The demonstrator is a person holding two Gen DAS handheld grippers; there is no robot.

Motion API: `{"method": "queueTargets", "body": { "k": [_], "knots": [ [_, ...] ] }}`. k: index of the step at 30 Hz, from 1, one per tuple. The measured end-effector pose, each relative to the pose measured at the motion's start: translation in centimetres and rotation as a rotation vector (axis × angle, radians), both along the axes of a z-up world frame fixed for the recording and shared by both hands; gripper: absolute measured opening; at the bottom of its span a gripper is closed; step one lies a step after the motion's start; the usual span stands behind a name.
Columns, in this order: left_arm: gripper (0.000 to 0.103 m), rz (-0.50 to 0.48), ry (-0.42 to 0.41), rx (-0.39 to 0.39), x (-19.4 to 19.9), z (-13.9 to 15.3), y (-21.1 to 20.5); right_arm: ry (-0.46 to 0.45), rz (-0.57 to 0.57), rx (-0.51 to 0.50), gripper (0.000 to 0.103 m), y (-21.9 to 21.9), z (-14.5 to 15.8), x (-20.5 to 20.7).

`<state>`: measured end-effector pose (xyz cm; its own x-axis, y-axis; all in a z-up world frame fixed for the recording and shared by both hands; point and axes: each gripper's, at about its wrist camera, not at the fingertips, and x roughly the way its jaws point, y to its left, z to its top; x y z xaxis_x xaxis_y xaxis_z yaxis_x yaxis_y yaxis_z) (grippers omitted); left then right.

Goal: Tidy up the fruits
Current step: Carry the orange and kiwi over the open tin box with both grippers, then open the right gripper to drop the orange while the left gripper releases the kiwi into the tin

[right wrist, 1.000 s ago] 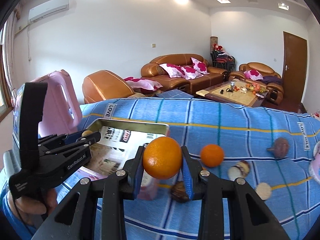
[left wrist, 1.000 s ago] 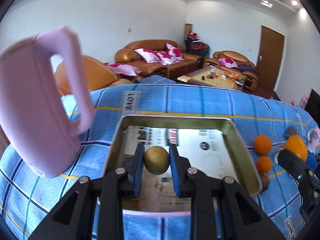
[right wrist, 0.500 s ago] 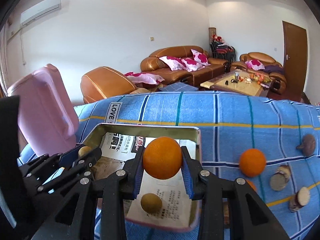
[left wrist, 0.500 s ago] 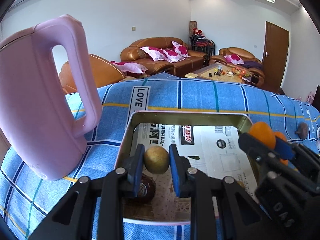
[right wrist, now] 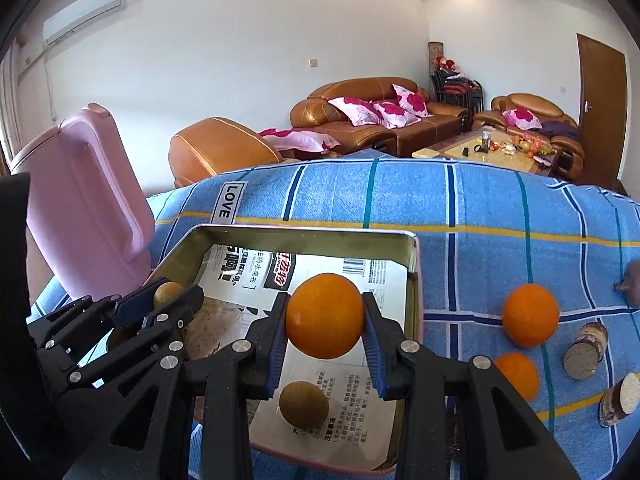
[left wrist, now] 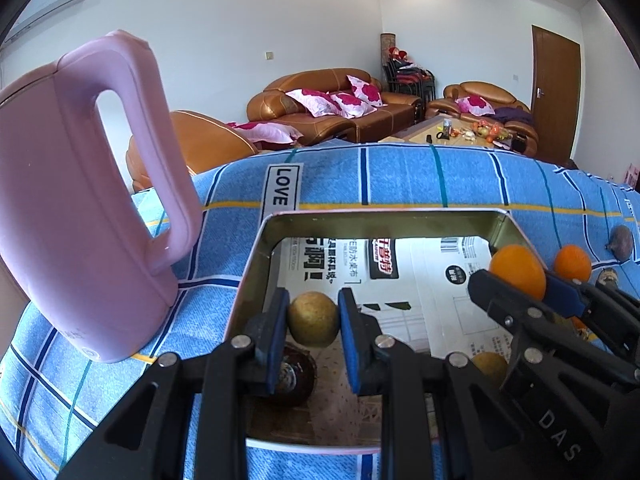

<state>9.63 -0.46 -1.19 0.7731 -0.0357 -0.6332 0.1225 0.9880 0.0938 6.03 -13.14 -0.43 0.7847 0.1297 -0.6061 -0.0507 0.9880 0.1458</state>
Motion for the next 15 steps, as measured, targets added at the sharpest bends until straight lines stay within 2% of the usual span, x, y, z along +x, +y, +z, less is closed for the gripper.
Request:
{"method": "queueTargets", "body": {
  "k": [15],
  "knots": [
    [0.026, 0.008, 0.06, -0.022, 1.3, -0.8, 0.3, 0.047, 0.036, 0.026, 0.037, 0.3, -0.5, 0.7]
  ]
}}
